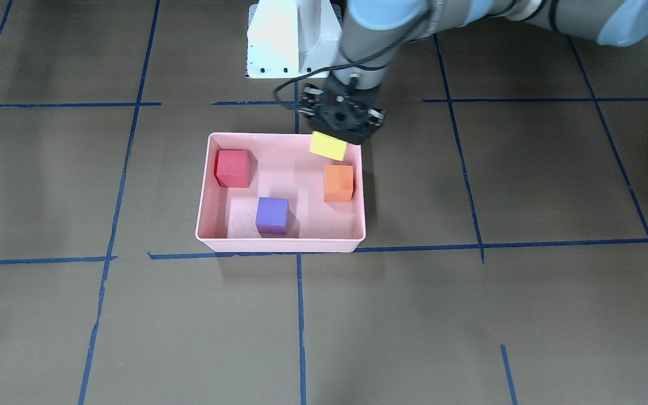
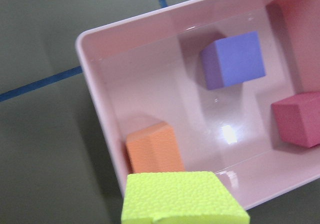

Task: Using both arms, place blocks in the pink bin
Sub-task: 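Carry the yellow cube into the pink bin and release it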

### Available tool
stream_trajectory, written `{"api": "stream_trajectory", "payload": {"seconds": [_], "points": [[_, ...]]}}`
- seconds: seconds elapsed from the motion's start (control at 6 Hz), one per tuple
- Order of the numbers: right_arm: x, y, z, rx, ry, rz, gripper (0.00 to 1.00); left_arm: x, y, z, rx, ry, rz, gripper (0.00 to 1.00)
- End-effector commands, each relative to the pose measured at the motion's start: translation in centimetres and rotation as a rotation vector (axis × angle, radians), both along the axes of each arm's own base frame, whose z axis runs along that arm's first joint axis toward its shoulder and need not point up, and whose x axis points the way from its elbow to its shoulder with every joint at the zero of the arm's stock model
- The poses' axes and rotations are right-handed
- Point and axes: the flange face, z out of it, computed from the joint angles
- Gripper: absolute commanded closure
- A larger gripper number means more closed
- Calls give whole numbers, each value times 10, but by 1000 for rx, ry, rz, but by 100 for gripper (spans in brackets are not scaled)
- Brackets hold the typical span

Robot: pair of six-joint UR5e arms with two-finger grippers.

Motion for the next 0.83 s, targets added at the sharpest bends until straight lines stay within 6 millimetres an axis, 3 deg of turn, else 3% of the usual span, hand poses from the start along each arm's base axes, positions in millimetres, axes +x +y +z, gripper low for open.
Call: {"api": "stream_trajectory", "payload": {"seconds": [0.0, 0.17, 0.33, 0.5, 0.67], "points": [[18, 19, 21, -22, 4, 15, 0, 42, 14, -19, -12, -34, -34, 6], [20, 21, 23, -30, 2, 19, 0, 41, 15, -18, -12, -36, -37, 0], [30, 44, 45, -81, 5, 43, 0, 38, 16, -15, -10, -34, -30, 0], [52, 66, 64, -132, 4, 100, 0, 30, 21, -1, -5, -30, -15, 0], [71, 84, 81, -174, 4, 150, 0, 7, 17, 37, 27, -53, 13, 0]]}}
